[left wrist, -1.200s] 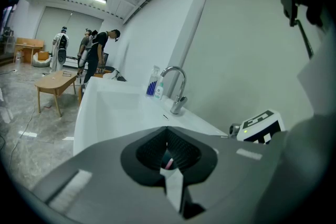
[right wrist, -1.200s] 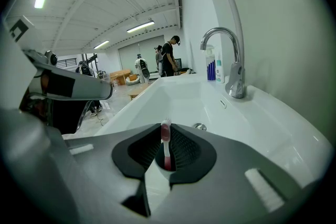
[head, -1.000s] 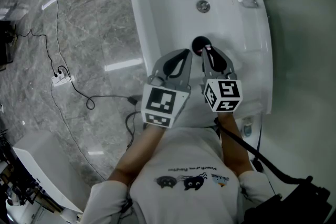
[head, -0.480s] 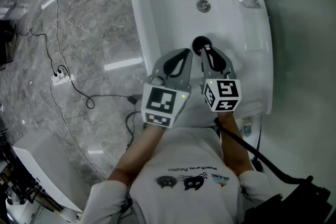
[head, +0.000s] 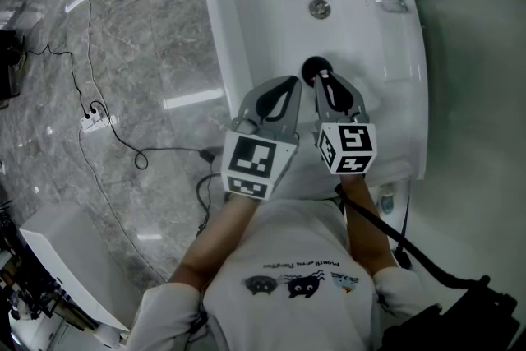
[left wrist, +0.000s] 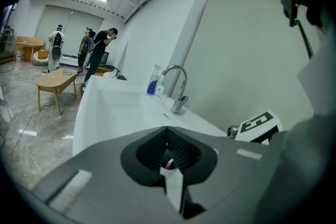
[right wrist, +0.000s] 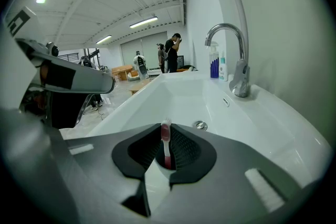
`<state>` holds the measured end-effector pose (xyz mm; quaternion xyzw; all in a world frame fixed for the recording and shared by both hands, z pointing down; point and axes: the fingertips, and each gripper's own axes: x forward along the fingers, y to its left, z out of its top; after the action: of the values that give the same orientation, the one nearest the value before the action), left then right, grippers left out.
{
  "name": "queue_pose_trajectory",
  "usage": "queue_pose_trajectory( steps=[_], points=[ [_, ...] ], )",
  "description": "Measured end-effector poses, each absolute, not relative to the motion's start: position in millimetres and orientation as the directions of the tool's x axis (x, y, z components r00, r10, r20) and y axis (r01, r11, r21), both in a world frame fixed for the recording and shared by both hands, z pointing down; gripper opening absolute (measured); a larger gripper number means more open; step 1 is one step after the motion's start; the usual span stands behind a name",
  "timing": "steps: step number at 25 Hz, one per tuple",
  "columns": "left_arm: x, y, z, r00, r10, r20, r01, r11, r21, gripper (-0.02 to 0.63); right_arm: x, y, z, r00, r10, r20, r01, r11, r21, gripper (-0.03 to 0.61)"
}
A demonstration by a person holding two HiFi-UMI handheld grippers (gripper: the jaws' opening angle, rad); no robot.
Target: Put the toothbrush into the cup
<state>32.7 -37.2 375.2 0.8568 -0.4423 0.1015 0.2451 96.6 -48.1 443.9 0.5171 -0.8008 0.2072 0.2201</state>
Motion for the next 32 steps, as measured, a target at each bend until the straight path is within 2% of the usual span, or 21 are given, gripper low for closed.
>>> queue_pose_trajectory(
  steps=[32],
  points=[
    [28.0,-38.6,375.2,0.584,-0.711,0.392,-0.81,-0.478,0.338,0.0,88.5,-48.2,450.6,-0.371,-0.714,0.594,-0.912,0.401,-0.088,0.055]
  ],
)
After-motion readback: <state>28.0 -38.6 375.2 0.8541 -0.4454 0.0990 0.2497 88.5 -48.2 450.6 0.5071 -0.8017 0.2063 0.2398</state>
